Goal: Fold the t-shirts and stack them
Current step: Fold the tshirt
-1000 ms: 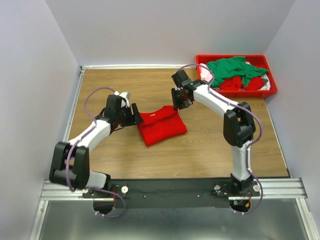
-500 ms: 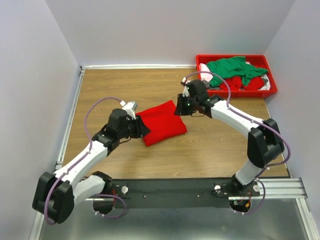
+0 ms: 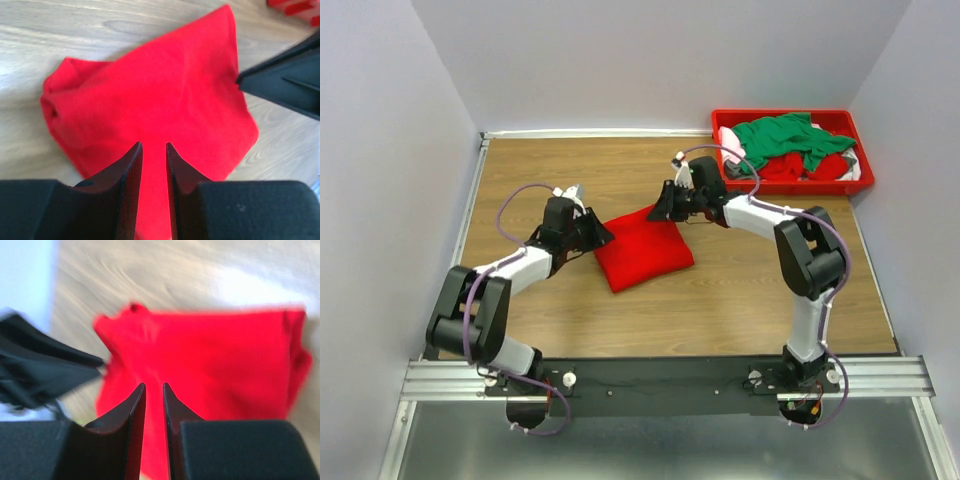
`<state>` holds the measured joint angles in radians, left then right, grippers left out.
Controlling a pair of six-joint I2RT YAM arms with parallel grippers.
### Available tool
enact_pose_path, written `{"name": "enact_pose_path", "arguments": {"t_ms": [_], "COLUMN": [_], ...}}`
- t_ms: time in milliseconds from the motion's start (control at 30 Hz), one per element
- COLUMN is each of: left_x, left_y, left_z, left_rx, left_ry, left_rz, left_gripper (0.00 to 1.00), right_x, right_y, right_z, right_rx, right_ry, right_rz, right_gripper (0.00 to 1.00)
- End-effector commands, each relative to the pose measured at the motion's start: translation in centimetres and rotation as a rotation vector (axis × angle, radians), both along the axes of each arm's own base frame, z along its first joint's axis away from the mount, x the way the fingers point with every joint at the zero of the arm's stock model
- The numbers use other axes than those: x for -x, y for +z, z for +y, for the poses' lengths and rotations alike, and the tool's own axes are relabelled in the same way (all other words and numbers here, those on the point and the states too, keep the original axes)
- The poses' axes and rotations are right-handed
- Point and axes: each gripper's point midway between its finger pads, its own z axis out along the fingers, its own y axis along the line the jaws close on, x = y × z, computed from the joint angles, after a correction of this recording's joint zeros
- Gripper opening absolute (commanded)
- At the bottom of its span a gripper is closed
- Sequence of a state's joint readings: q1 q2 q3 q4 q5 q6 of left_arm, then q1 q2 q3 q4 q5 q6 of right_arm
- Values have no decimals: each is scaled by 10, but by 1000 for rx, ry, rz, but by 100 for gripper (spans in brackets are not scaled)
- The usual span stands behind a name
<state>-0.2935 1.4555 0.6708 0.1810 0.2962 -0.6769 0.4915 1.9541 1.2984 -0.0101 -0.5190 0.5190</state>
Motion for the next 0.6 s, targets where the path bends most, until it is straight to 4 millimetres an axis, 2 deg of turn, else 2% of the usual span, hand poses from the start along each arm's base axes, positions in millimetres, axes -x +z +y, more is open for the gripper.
{"name": "enact_pose_path", "arguments": {"t_ms": [0, 33, 133, 167, 267, 333, 400, 433, 467, 500, 533, 567], "left_x": [-10, -17, -27, -32, -36, -36, -39, -40, -40, -37, -35, -31], "left_y": [-11, -23, -34, -38, -43, -40, -30, -15, -7, 2, 10, 29], "left_z": [-9, -6, -3, 0, 14, 21, 29, 28, 27, 23, 21, 18], "left_rx": [134, 138, 154, 174, 216, 231, 237, 242, 248, 263, 271, 279], "left_ry": [-13, 8, 24, 39, 77, 89, 98, 83, 73, 47, 32, 15], "left_rz": [5, 28, 46, 52, 72, 67, 42, 3, -12, -23, -40, -78], "left_gripper": [33, 33, 33, 33, 33, 33, 33, 36, 38, 40, 41, 44], "right_x": [-9, -22, -40, -46, -62, -62, -59, -57, -54, -47, -41, -30], "right_y": [7, 2, -8, -22, -36, -42, -32, -15, -5, 21, 31, 30], "right_z": [20, 19, 18, 16, 11, 4, 0, -3, -5, -5, -5, -9], "right_rx": [-299, -375, -445, -436, -423, -404, -393, -382, -381, -397, -408, -408], "right_ry": [47, 9, -23, -48, -118, -141, -140, -138, -132, -105, -91, -88], "right_rz": [71, 85, 69, 90, 93, 88, 54, 13, -1, -27, -36, -10], "right_gripper": [27, 28, 29, 29, 29, 30, 31, 33, 34, 36, 38, 38]}}
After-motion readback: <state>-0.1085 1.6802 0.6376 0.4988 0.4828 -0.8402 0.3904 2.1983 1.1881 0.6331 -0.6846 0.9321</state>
